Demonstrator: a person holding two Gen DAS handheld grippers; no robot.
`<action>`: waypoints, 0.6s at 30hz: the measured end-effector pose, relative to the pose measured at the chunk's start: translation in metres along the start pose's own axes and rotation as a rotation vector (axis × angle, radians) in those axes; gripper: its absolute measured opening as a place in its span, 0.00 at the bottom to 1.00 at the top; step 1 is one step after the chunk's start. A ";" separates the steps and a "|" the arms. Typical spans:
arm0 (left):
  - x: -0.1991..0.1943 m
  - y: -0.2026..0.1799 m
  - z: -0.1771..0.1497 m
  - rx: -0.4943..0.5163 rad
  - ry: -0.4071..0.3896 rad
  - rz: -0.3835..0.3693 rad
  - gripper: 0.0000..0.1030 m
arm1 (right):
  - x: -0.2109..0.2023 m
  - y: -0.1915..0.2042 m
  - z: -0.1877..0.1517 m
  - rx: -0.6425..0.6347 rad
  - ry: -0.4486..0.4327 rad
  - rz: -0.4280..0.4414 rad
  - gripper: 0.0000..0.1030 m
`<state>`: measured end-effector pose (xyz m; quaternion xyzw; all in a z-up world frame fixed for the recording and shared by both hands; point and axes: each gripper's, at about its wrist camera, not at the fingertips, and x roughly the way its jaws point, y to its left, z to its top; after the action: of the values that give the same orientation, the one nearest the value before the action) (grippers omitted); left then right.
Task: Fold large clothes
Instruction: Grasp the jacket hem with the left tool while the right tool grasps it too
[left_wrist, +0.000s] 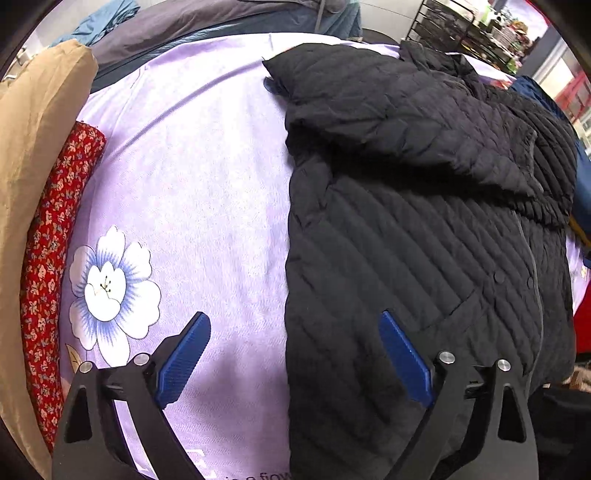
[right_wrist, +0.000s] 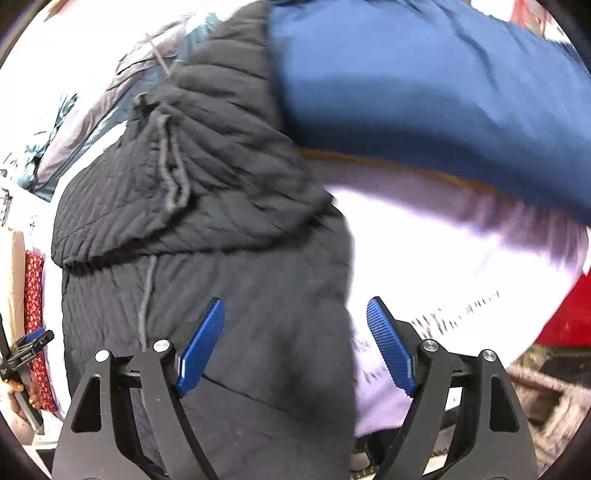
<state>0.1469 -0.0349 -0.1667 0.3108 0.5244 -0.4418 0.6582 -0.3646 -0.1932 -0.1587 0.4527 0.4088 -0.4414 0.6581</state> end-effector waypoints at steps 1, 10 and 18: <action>0.001 0.002 -0.007 0.002 0.004 -0.020 0.89 | 0.001 -0.006 -0.004 0.017 0.011 0.010 0.76; 0.028 0.001 -0.072 -0.009 0.173 -0.190 0.90 | 0.026 -0.031 -0.056 0.027 0.168 0.065 0.76; 0.024 -0.004 -0.096 0.066 0.180 -0.221 0.80 | 0.041 -0.039 -0.107 0.058 0.303 0.208 0.76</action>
<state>0.1051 0.0415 -0.2142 0.3109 0.5974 -0.4988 0.5456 -0.4051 -0.1067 -0.2336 0.5727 0.4414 -0.3094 0.6177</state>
